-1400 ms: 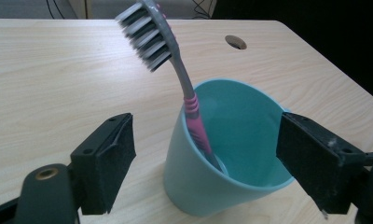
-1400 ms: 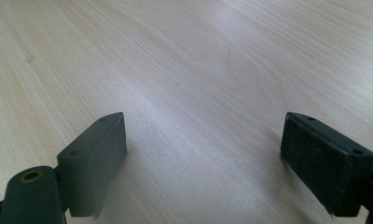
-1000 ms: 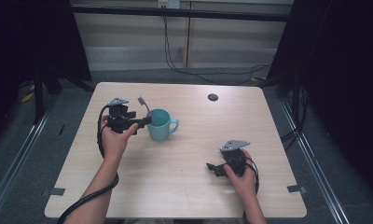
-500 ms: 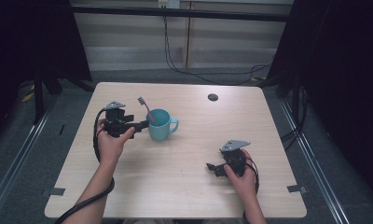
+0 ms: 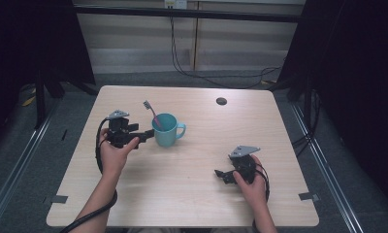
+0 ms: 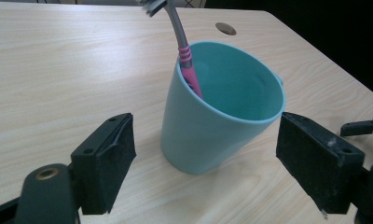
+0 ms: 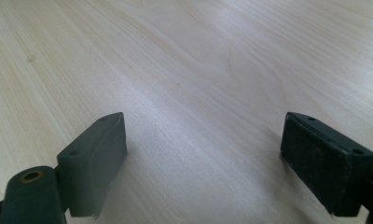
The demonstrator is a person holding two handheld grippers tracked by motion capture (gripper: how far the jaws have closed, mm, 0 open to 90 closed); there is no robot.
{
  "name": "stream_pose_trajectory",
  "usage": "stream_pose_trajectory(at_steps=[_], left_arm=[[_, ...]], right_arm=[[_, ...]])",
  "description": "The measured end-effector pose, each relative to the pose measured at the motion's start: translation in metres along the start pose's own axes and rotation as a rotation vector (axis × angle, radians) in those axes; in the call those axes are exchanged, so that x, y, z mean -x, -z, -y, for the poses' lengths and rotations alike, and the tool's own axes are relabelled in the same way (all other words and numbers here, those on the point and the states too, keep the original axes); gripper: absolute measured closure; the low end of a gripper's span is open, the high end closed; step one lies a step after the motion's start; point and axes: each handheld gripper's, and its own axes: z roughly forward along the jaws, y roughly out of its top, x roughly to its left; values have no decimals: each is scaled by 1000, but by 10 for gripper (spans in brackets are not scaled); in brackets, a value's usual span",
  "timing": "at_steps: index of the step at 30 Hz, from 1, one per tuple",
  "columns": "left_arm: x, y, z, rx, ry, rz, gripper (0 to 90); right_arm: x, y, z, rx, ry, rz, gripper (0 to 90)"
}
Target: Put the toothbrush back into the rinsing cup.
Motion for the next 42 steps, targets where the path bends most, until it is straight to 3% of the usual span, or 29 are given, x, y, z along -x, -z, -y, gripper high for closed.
stream_pose_trajectory(at_steps=[25,42], left_arm=[[-5,4,28,-7,20,18,196],[-7,4,49,-32,5,21,197]], right_arm=[[0,0,0,-1,-1,0,139],[0,0,0,-2,1,-3,139]])
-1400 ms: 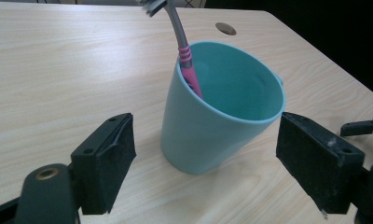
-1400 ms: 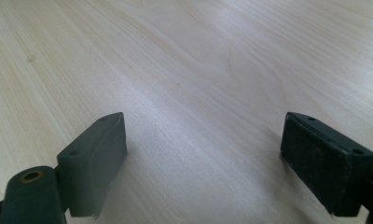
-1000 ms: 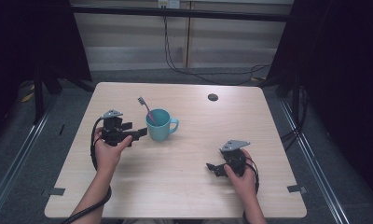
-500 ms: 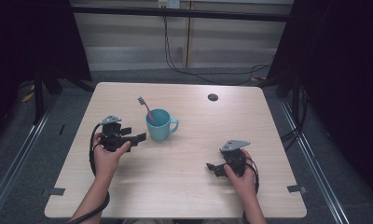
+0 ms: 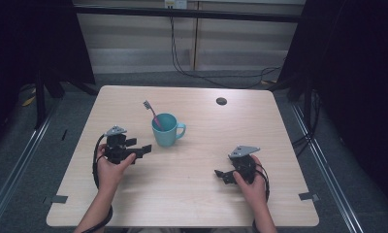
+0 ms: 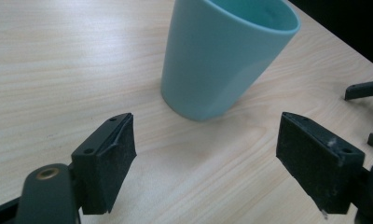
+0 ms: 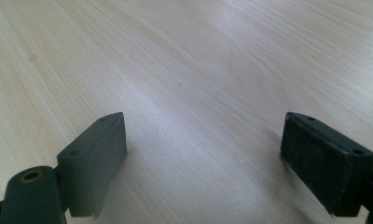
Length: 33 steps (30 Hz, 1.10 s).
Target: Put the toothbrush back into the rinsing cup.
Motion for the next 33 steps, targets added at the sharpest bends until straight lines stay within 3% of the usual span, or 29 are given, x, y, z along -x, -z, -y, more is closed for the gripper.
stream_pose_trajectory(at_steps=[9,33], left_arm=[[-1,0,12,-13,-7,-7,197],[5,-10,37,-94,-94,-49,193]], right_arm=[[0,0,0,0,1,-1,140],[0,0,0,0,4,-2,139]])
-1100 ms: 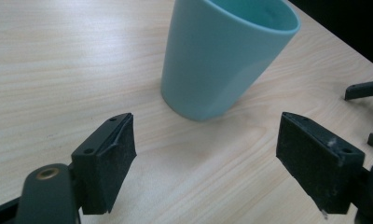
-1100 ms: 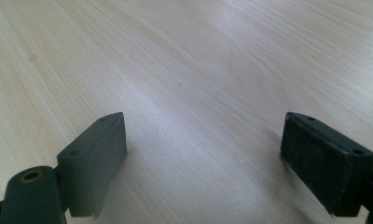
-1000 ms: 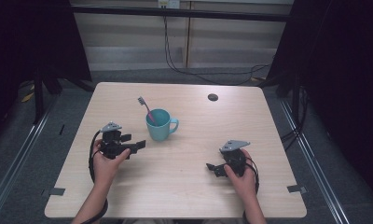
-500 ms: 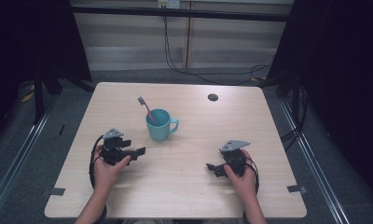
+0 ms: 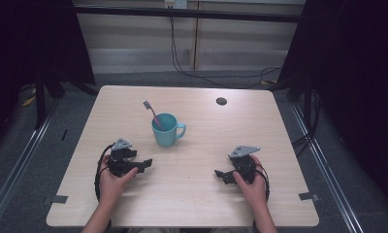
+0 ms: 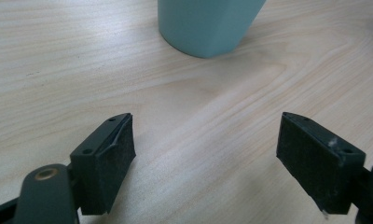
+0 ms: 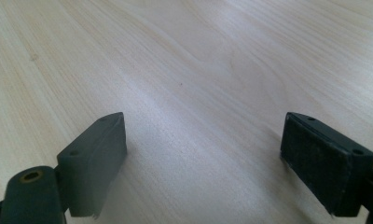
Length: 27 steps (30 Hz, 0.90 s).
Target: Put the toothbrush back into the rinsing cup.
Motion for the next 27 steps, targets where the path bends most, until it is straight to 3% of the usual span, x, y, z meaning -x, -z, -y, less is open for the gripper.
stream_pose_trajectory(at_steps=[13,27], left_arm=[[7,-2,1,-38,-74,-44,186],[10,-4,1,-52,-113,-62,180]], right_arm=[[0,0,0,0,0,0,139],[0,0,0,0,1,-1,139]])
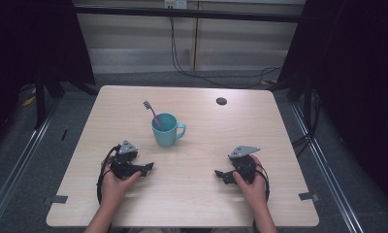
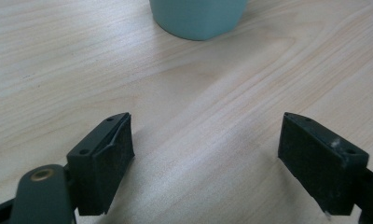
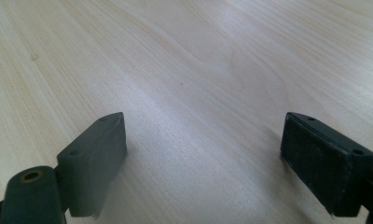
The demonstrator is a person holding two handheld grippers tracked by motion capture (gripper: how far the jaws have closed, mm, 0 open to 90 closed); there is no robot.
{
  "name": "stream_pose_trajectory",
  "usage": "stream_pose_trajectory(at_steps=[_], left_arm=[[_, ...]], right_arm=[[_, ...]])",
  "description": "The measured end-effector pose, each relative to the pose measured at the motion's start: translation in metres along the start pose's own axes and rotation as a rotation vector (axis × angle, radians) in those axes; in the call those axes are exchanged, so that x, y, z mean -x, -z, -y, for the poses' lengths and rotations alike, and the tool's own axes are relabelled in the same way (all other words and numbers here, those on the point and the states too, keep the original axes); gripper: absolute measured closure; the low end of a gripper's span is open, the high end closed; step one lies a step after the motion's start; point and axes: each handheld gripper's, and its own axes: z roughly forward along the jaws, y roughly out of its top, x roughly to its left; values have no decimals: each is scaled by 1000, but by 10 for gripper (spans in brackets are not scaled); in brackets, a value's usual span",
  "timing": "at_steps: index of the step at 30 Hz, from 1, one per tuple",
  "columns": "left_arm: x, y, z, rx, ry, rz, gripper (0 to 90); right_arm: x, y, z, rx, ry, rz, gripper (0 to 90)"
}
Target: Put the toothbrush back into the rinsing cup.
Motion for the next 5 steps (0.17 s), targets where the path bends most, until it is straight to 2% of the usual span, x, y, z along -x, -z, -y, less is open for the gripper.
stream_pose_trajectory(at_steps=[5], left_arm=[[0,0,0,-1,-3,-3,180]], right_arm=[[0,0,0,0,0,-1,139]])
